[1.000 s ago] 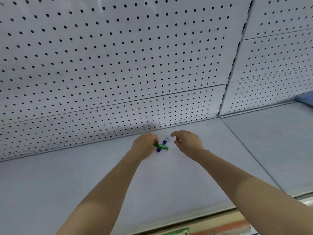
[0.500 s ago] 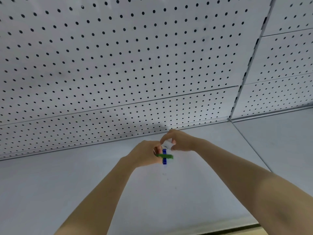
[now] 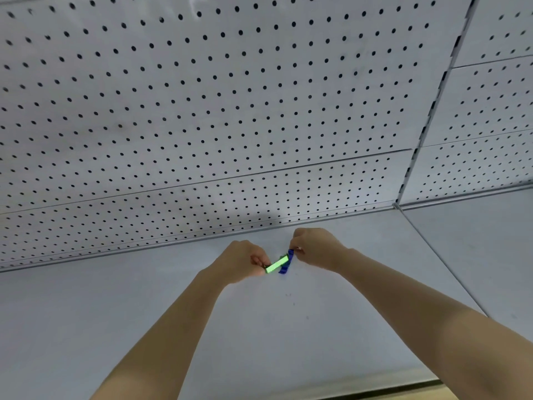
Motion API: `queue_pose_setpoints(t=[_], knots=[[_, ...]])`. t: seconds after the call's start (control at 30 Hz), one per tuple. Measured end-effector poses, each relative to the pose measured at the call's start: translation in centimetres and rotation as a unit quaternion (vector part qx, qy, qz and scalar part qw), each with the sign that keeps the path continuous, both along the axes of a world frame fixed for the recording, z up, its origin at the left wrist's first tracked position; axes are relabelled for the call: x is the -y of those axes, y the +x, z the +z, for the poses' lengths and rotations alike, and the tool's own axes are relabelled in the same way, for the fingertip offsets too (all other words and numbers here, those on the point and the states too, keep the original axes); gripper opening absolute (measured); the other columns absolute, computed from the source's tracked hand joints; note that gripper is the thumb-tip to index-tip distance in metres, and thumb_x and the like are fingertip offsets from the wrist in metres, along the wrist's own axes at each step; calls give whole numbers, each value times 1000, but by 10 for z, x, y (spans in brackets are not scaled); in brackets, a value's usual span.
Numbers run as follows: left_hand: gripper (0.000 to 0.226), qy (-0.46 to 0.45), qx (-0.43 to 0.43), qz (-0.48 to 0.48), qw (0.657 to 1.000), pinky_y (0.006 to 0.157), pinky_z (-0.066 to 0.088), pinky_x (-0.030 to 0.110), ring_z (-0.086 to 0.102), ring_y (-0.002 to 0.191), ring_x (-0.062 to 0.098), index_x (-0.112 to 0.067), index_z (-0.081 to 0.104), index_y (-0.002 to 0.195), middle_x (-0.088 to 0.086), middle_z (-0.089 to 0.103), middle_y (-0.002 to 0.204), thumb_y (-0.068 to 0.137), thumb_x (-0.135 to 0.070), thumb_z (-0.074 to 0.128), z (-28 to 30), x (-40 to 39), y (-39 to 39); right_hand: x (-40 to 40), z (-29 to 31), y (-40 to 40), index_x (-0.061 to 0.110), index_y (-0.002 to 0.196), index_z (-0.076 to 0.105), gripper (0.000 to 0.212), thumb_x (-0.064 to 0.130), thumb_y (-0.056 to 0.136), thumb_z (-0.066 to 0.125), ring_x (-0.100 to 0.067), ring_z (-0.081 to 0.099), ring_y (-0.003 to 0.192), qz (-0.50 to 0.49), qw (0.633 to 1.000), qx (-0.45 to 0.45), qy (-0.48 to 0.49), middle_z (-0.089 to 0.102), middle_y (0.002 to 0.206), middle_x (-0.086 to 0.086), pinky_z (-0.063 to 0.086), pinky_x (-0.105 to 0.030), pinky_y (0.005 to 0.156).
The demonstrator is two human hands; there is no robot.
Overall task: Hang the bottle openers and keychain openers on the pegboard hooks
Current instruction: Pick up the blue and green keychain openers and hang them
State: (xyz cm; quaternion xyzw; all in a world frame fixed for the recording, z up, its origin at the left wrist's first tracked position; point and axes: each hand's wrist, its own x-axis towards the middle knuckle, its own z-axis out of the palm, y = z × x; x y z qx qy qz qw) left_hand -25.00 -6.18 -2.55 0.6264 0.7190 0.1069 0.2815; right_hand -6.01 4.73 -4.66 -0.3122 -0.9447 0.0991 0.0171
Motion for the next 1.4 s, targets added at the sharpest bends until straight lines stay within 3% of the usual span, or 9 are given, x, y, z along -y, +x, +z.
queue_pose_setpoints(t=[0.07,0.2,0.37,0.5,0.63,0.8,0.97,1.23,1.4], knots=[[11,16,19,14,1000,67,45,10,63,82,4,-27,79,88,-16,67,85,80,-19,77,-1,3,-3,4,-3,5,16,106,70,26,19,95,47,-19,60,96,-24,999,-35,14,64,109,2,47,-27,73],[4,30,67,54,996,75,60,31,70,82,15,-22,77,80,-6,73,86,77,-19,79,0,9,-11,12,0,12,17,105,69,22,19,96,49,-22,63,89,-86,991,-103,5,70,101,1,48,-31,74],[4,44,128,82,987,68,62,26,74,69,16,-8,76,84,7,76,75,81,-9,77,13,15,-11,26,17,11,18,85,70,15,14,89,57,-16,69,78,-158,968,-181,-75,73,79,3,54,-34,73],[11,80,173,93,977,67,58,17,75,73,13,-9,80,90,4,77,79,82,-4,76,24,26,-14,45,36,10,15,77,70,12,9,83,62,-9,69,68,-219,922,-278,-159,72,71,2,54,-30,68],[16,118,246,95,957,76,60,24,75,81,18,-10,80,94,4,78,85,83,0,74,35,42,-19,69,49,9,16,76,71,11,10,82,64,-14,69,70,-245,889,-341,-183,73,71,0,54,-32,65],[12,177,325,146,917,74,62,30,76,78,26,-3,78,92,11,77,81,81,-2,78,59,72,-19,103,74,4,12,79,72,8,8,82,66,-16,69,70,-245,872,-382,-182,73,74,-2,54,-33,70],[6,220,372,169,886,73,62,32,75,77,28,-4,76,87,14,77,83,81,-1,77,82,106,-24,141,102,-7,14,78,72,11,6,83,66,-9,64,66,-221,860,-421,-187,73,75,0,48,-21,64],[10,286,403,180,851,74,60,25,73,77,21,-7,76,88,14,75,87,85,1,71,122,193,-31,232,139,-32,11,82,73,6,8,84,68,-5,65,67,-188,813,-512,-202,73,77,0,46,-12,62],[8,318,409,203,831,72,59,25,72,79,14,-11,77,91,6,76,87,86,-6,73,150,259,-35,303,167,-51,11,79,72,8,8,84,67,-5,64,68,-163,796,-542,-213,72,77,1,51,-17,69]])
